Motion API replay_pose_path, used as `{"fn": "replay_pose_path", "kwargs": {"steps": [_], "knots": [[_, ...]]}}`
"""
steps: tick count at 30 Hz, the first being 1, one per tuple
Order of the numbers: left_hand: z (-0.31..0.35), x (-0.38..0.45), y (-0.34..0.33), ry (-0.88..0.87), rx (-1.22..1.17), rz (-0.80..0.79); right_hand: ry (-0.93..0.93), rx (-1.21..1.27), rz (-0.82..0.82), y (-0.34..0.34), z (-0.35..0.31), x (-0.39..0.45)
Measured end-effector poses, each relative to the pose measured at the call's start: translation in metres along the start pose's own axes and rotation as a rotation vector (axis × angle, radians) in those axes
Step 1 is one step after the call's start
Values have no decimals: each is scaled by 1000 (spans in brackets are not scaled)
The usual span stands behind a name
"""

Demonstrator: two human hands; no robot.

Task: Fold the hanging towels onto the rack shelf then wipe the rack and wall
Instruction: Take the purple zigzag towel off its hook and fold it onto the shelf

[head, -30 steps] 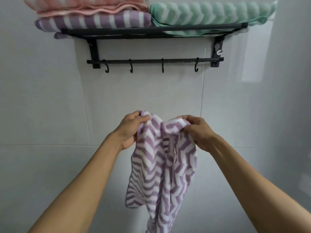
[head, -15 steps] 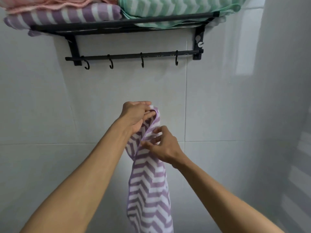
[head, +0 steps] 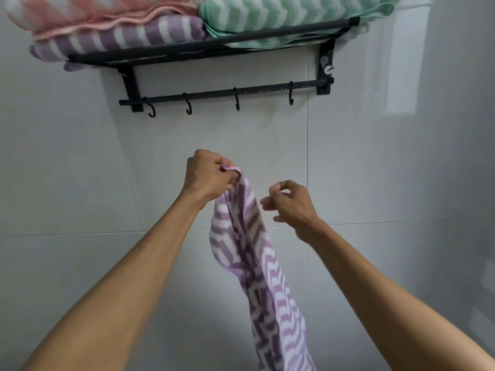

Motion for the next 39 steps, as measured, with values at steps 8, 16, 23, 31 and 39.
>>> {"fn": "replay_pose_path", "kwargs": {"steps": [8,16,23,31,39], "knots": [[15,0,14,-141,174,57,129,-410,-105,-41,-7,-10],[-18,15,78,-102,184,227,-117,-830,-10,19,68,2],[-58,16,101,-52,203,164,-196,-43,168,57,60,6],[-41,-14,48,-148,-129,-301,-222,637,-76,-17,-20,4],[-57,-36,-15,55,-290,-543,-66,465,-432,-66,-52,-10]]}}
Point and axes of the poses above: each hand's wrist, its own x-axis towards the middle knuckle, its own y-axis out of the back of the hand, z = x × y, the point moved 8 cm from there along x, towards the middle knuckle, and after that the axes turned 2 degrees about x, right-handed, at the moved point
